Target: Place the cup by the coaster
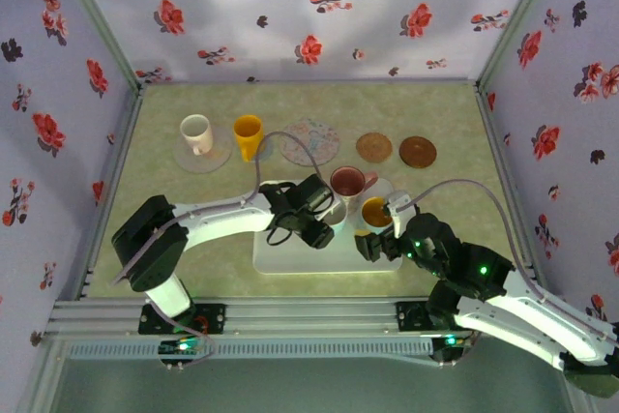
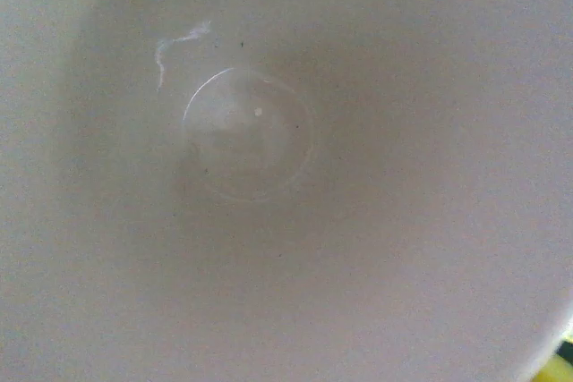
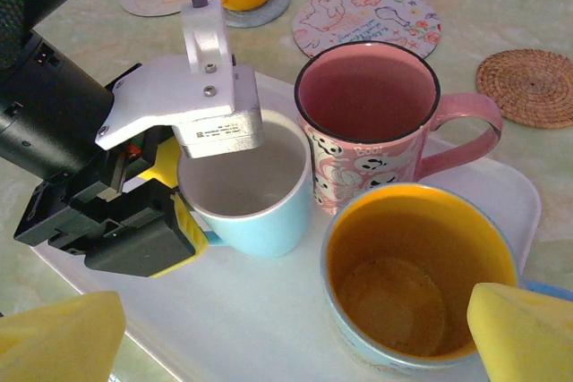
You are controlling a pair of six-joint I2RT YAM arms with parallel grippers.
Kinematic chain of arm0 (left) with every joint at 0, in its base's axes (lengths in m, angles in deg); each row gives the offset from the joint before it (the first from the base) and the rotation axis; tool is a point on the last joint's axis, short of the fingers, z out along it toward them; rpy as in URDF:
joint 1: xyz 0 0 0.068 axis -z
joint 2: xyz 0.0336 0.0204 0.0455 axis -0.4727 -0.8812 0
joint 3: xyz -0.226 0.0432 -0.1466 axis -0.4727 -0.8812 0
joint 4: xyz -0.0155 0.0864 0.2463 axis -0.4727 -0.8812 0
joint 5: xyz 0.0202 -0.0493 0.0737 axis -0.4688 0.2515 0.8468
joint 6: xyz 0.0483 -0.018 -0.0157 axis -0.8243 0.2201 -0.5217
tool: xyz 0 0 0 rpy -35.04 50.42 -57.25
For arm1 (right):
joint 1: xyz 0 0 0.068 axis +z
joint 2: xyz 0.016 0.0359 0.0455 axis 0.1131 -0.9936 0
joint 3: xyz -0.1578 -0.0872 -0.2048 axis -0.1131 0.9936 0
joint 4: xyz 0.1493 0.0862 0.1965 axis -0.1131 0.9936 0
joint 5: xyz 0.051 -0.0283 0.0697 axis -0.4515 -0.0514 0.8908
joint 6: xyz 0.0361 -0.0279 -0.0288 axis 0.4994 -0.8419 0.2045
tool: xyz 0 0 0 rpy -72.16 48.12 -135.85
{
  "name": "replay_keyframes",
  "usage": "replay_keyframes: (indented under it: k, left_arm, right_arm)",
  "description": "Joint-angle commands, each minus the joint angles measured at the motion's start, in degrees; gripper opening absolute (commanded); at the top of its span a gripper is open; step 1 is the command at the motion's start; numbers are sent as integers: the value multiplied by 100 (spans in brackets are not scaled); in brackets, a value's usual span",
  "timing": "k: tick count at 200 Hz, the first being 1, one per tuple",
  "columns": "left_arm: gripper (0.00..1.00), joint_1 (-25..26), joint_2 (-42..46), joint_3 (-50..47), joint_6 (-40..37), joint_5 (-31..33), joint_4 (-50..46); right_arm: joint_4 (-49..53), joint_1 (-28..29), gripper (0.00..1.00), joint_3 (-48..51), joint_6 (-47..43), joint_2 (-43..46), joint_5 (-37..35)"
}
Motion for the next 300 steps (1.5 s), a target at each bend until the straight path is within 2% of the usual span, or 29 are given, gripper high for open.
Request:
replay_keyframes:
  k: [1, 23, 78, 149, 165, 194, 209, 250, 278, 300]
  left_arm:
    - [52, 35, -131, 218, -133, 105, -182]
    - [45, 35, -183, 295, -173, 104, -255]
    - [42, 35, -179, 335, -193, 135, -319]
    - [28, 35, -140, 379, -237, 194, -441]
    - [21, 35, -118, 397, -249, 208, -472]
    - [20, 35, -92, 445, -253, 256, -533]
    - [14, 35, -83, 475, -247, 257, -594]
    - [9, 35, 113, 428, -270, 290, -737]
    - [0, 34, 298, 375, -299, 377, -850]
    - [0, 35, 458, 331, -279, 442, -929]
  right_arm:
    - [25, 24, 99, 78, 83, 52, -193]
    - [16, 18, 99, 87, 93, 57, -223]
    - [-1, 19, 99, 93, 85, 52, -219]
    - [-16, 25, 99, 95, 97, 10, -132]
    - [-10, 21, 99, 92, 91, 7, -110]
    - [-37, 19, 99, 101, 67, -1, -118]
    - [-54, 16, 99, 104, 66, -1, -126]
    - [-157, 26, 99, 130, 79, -1, -127]
    - [-262, 24, 99, 155, 84, -1, -110]
    - [-274, 18, 99, 114, 60, -1, -112]
